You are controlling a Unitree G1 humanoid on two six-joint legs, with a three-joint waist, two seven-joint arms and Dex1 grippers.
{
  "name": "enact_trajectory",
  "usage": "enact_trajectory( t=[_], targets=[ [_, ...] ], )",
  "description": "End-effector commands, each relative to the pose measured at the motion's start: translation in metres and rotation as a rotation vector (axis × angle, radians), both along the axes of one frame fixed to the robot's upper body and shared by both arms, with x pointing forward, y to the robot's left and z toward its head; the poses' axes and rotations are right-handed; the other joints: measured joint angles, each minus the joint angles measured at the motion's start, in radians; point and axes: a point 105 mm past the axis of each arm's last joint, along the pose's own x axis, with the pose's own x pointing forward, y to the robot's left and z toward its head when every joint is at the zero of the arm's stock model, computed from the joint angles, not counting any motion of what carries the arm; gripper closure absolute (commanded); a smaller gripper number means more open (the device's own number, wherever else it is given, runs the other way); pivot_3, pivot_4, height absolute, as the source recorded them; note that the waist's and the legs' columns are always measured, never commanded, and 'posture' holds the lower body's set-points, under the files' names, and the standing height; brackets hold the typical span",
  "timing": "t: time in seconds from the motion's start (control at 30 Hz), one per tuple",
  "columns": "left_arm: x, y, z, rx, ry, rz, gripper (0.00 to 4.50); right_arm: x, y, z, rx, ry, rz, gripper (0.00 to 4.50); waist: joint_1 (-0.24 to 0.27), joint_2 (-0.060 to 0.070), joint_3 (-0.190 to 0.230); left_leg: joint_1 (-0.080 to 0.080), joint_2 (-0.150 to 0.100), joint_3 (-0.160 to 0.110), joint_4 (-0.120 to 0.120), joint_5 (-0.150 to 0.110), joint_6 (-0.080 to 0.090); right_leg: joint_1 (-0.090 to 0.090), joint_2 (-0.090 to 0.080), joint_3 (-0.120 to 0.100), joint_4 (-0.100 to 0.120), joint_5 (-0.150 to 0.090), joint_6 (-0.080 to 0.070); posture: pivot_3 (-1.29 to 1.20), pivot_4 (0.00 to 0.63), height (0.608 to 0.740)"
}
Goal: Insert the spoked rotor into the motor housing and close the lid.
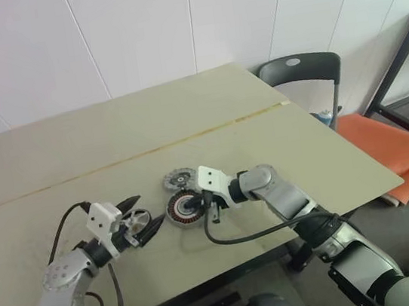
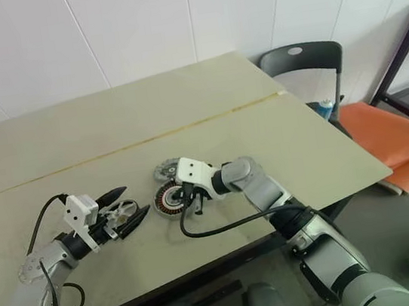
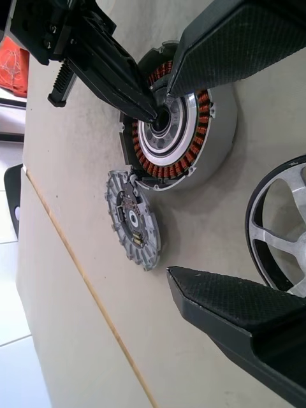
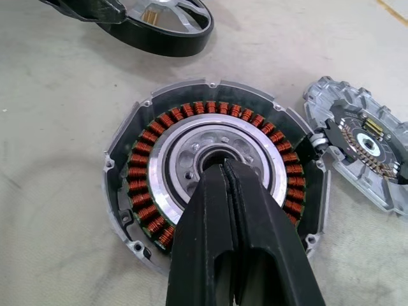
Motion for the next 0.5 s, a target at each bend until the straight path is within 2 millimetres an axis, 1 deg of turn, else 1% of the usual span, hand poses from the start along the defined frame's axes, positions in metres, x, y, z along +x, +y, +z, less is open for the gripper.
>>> enact_trajectory(
  t=[0.03, 0.17, 0.37, 0.5],
  targets=[
    [0.0029, -0.0049, 0.0165, 0.009, -0.058, -0.019, 0.00, 0.0145, -0.0143, -0.0181, -0.079, 0.001, -0.106, 4.46, 0.000, 0.000, 0.000, 0.000, 0.000, 0.000, 0.000, 0.000, 0.000, 0.000, 0.000, 0.000, 0.000, 0.000, 0.000, 0.00, 0.000, 0.740],
    [0.0027, -0.0070, 0.0191, 0.009, -0.060, -0.020, 0.00, 0.0163, -0.0146, -0.0184, -0.082, -0.003, -0.107, 4.46, -0.001, 0.000, 0.000, 0.002, 0.000, 0.000, 0.001, 0.000, 0.000, 0.002, 0.000, 0.000, 0.001, 0.000, -0.001, 0.00, 0.000, 0.740],
    [0.0026, -0.0090, 0.0219, 0.010, -0.061, -0.017, 0.00, 0.0084, -0.0152, -0.0250, -0.104, 0.024, -0.075, 4.46, -0.001, 0.000, 0.000, 0.004, 0.000, -0.001, 0.002, 0.000, 0.000, 0.004, 0.000, 0.000, 0.001, -0.002, -0.003, 0.00, 0.000, 0.740],
    [0.0033, -0.0088, 0.0218, 0.011, -0.061, -0.017, 0.00, 0.0123, -0.0091, -0.0200, -0.058, 0.018, -0.104, 4.46, -0.001, 0.000, 0.000, 0.004, 0.000, -0.001, 0.001, 0.000, 0.000, 0.004, 0.000, 0.000, 0.001, -0.002, -0.003, 0.00, 0.000, 0.740]
  ],
)
